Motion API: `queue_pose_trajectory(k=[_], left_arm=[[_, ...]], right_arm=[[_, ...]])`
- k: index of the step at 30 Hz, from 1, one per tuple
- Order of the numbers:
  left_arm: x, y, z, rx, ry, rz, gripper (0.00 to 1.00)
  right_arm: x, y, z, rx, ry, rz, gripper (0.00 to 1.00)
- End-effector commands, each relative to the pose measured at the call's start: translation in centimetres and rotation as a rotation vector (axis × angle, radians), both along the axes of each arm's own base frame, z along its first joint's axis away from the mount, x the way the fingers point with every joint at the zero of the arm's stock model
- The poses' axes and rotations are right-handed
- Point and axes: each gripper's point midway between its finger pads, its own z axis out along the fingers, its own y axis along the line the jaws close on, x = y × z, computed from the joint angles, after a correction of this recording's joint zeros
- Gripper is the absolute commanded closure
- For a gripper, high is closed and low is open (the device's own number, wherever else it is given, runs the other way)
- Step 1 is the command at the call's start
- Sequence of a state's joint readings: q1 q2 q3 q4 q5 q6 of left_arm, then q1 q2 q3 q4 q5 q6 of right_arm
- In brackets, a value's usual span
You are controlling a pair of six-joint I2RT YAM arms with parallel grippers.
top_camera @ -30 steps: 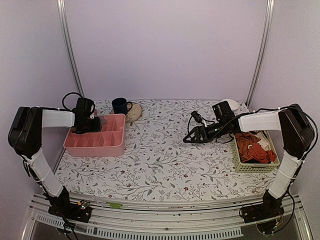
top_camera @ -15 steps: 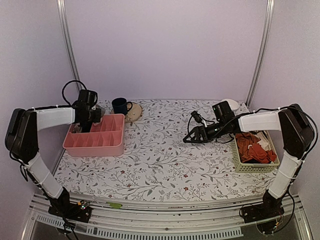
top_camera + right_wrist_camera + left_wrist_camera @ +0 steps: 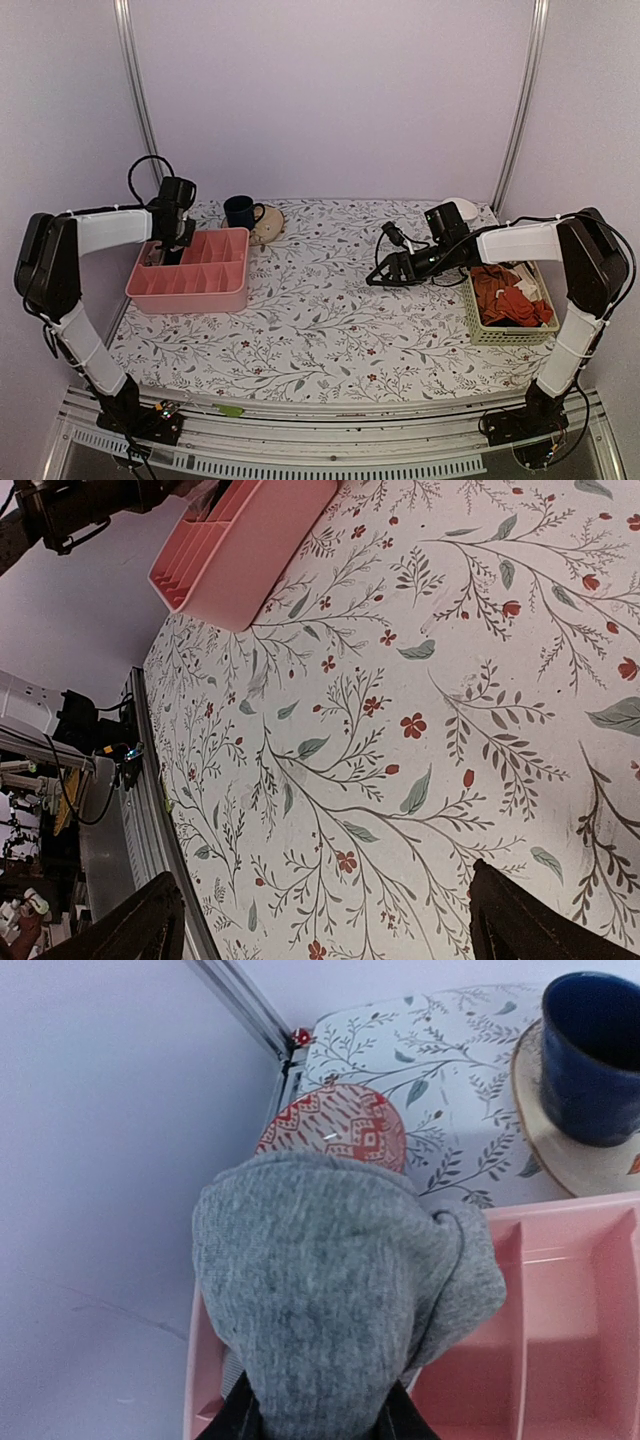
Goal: Roll the underwear
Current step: Place the underwear in the storage box.
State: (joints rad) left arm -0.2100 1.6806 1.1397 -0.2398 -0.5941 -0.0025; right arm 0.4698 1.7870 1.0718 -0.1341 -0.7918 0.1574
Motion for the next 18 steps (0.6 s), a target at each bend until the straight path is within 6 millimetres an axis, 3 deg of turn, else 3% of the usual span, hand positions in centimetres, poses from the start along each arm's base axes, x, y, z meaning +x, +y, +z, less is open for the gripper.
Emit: queue_pose_trajectory(k=[1, 7, 18], left_arm=[[0.0, 0.7, -0.7, 0.194, 0.080, 0.011, 1.00], [0.9, -2.1, -3.0, 0.278, 0.146, -0.070, 1.00], [1.9, -7.1, -4.2, 0.256, 0.178, -0.191, 1.00]], right_arm=[[0.3, 0.0, 0.4, 0.013, -0.014, 0.002, 0.01], [0.1, -0.2, 0.1, 0.006, -0.008, 0.003, 0.01], [-0.1, -0.3, -0.4, -0.003, -0.001, 0.006, 0.01]])
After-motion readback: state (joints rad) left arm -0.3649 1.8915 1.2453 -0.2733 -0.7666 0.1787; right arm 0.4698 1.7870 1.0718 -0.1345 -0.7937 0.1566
